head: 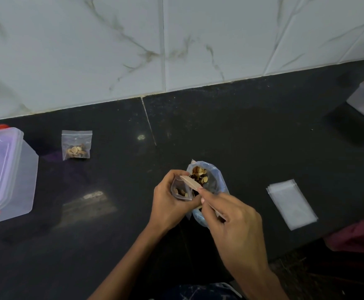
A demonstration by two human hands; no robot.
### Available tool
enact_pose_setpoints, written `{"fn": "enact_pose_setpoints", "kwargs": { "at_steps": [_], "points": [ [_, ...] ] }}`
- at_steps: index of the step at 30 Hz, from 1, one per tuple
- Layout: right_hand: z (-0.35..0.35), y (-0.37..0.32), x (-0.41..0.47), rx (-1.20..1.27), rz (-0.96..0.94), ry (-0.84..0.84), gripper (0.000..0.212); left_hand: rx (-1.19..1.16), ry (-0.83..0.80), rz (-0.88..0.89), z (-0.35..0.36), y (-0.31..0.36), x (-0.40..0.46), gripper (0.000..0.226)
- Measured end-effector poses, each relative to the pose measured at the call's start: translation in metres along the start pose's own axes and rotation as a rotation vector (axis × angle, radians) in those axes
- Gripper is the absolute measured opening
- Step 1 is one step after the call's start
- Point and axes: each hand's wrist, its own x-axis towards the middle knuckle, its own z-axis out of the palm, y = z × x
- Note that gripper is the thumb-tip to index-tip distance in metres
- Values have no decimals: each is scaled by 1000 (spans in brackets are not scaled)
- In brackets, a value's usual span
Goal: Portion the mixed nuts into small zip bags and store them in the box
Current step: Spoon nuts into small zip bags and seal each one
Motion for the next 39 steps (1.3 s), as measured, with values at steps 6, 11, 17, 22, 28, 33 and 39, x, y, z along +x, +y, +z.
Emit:
{"fn": "enact_pose_setpoints", "kwargs": {
  "at_steps": [6,11,17,22,28,33,39],
  "points": [
    [-2,23,9,73,280,144,23,54,-7,-21,-2,-14,0,54],
    [21,42,16,-121,418,-65,21,53,-34,-97,0,-21,0,60],
    [35,34,13,-117,413,-153,28,27,-105,-152,2,-24,2,49],
    [22,30,18,54,596,-170,16,20,-84,-164,4,-27,0,45],
    [17,32,25,260,836,-146,17,-5,-72,-146,6,-27,-2,43],
    [22,41,29,667,1133,-54,14,-13,-81,-150,4,-27,-1,42],
    [18,38,23,332,820,-208,23,5,-80,-151,4,-25,-2,44]
  ]
}}
